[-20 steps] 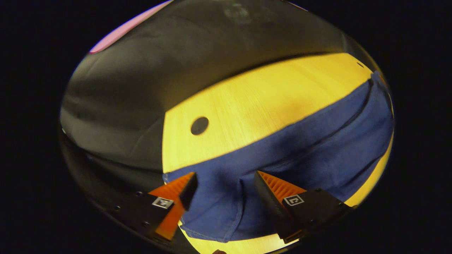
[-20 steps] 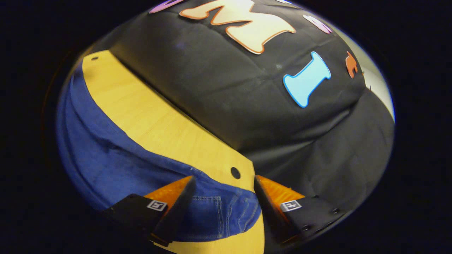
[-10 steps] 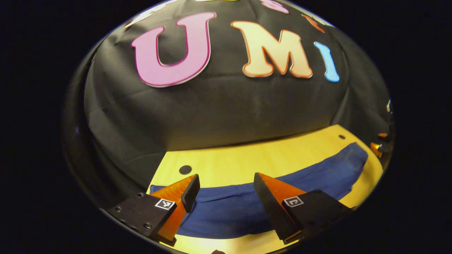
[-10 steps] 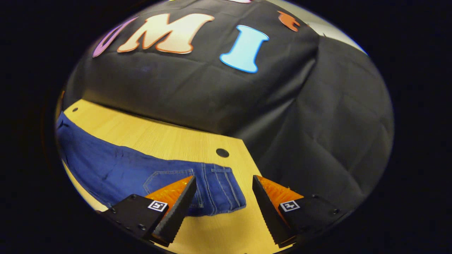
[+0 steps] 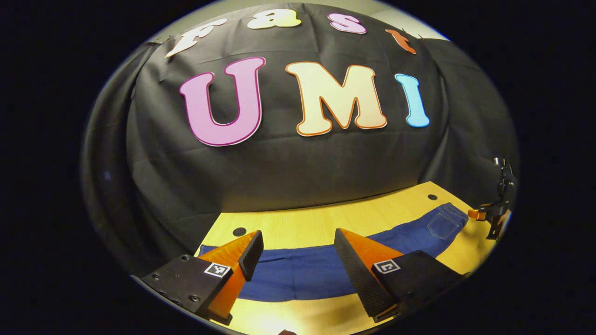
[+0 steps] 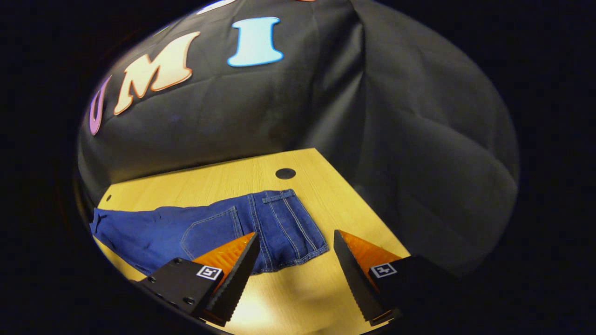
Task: Grasp the waist and the cuffs of the jeans and fold them to make the two legs overlap; first hold the waist and fold one-third of the jeans toward the cuffs, then hold the cuffs and fold the remaining one-third in the same direction to finish folding.
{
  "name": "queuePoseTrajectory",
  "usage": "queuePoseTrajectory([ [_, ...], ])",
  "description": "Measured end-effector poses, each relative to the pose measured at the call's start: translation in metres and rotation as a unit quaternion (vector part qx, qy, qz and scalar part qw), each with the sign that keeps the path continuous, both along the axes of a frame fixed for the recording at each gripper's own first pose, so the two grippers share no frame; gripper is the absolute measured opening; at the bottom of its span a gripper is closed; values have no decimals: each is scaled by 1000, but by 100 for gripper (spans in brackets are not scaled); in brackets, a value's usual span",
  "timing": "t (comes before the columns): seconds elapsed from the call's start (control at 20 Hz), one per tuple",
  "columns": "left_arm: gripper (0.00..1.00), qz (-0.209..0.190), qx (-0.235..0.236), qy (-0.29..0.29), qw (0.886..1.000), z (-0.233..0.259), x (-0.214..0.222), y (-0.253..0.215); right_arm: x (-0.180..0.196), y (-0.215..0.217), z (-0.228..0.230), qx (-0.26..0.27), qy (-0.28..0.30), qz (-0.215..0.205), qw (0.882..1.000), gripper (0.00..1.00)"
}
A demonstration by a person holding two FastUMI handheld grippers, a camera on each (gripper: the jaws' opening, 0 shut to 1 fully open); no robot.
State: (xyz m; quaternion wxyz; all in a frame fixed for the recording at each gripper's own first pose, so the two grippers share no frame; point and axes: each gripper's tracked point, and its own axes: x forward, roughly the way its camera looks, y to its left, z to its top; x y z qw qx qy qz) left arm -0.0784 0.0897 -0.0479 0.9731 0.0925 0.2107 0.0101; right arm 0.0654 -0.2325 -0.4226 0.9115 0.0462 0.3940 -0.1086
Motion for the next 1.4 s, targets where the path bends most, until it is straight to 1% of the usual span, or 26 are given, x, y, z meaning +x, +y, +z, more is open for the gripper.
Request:
queuePoseTrajectory([
  [0.15,95,25,8,3,1000,-1,2,4,-1,-6,-37,23,35,-19,999,99],
  [0.2,100,32,11,3,999,-1,3,5,-1,-8,-50,22,45,-23,998,99],
  [0.25,95,38,14,1,999,-1,4,7,2,-7,-64,23,55,-25,998,98],
  [0.3,95,44,16,-1,999,-1,5,8,3,-5,-72,28,63,-25,997,96],
  [0.4,95,54,19,-3,998,-3,5,10,4,-8,-72,39,57,-36,997,100],
  [0.45,95,58,19,-3,998,-4,4,11,-1,-10,-72,48,59,-39,996,96],
  [0.5,95,61,17,-4,998,-4,5,11,1,-11,-68,55,54,-43,996,96],
  [0.6,95,64,11,-6,998,-4,6,11,4,-10,-72,57,44,-35,997,98],
  [0.65,95,64,7,-6,998,-4,5,11,6,-5,-71,60,42,-29,997,92],
  [0.7,95,65,5,-4,998,-5,5,11,9,3,-74,77,37,-19,996,86],
  [0.75,95,66,5,-3,998,-5,4,11,11,10,-75,90,43,-22,995,68],
  [0.8,100,66,5,-2,998,-5,4,11,17,12,-73,94,30,-15,995,51],
  [0.85,95,67,4,-1,998,-6,4,11,15,9,-76,102,33,-6,994,34],
  [0.9,100,67,3,1,998,-6,4,11,14,4,-74,111,33,-7,993,32],
  [0.95,95,68,2,6,998,-7,4,11,15,4,-76,124,35,-17,992,25],
  [1.0,96,69,1,10,998,-8,3,11,14,4,-75,130,38,-23,991,18],
  [1.05,96,70,2,16,997,-7,2,11,19,0,-79,118,35,-29,992,18],
  [1.1,96,72,3,18,997,-6,1,11,17,-4,-78,99,33,-25,994,10],
  [1.15,96,72,4,18,997,-6,2,10,18,-8,-73,81,34,-17,996,9],
  [1.2,100,72,5,17,997,-4,3,10,20,-14,-71,75,33,-15,997,9],
  [1.25,96,72,6,17,997,-4,2,10,19,-17,-72,76,39,-16,996,9],
  [1.3,100,74,7,18,997,-5,3,11,20,-18,-71,77,39,-22,996,9],
  [1.35,95,77,6,20,997,-5,2,11,20,-17,-71,70,40,-30,996,9],
  [1.4,95,80,4,23,997,-6,3,11,19,-18,-71,61,42,-33,997,9],
])
